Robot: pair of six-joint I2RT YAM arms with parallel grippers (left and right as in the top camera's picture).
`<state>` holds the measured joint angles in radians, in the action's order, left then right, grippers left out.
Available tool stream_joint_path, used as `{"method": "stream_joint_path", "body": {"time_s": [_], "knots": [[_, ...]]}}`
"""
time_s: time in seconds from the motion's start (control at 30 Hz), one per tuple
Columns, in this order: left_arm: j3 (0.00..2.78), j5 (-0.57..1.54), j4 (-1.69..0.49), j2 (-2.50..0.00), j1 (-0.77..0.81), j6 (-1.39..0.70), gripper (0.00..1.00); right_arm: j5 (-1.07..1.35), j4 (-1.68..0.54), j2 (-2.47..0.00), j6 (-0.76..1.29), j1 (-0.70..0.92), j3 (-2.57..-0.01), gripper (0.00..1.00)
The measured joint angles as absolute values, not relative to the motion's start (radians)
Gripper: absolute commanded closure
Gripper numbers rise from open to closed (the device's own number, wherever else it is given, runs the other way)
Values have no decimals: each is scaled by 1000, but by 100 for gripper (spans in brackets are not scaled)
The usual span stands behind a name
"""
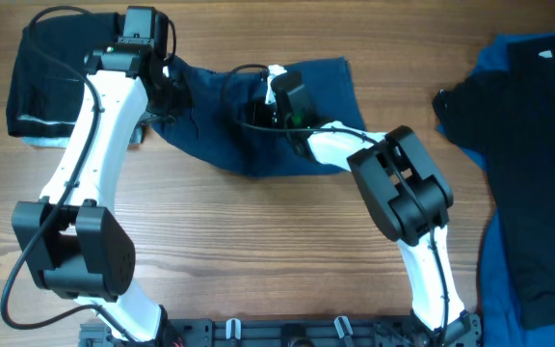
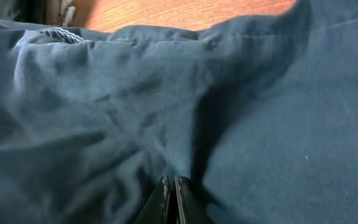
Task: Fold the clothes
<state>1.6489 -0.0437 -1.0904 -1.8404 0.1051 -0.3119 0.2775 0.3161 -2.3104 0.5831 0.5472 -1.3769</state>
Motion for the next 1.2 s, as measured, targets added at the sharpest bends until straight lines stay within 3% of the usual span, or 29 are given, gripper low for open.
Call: {"method": "stream_joint_path", "body": {"time_s": [0.53,0.8,1.2], "knots": [[1649,-45,-1084,-1840,128,-311,96,244,255,-2182,495,514,-1470,96],[1649,-45,-1081,-1840,149,-312,96,242,491,-2356,547,523,-1470,96],[1649,-39,-1085,-1840,155,-303,96,303,535,-2455,562,521,-1502,96]]}}
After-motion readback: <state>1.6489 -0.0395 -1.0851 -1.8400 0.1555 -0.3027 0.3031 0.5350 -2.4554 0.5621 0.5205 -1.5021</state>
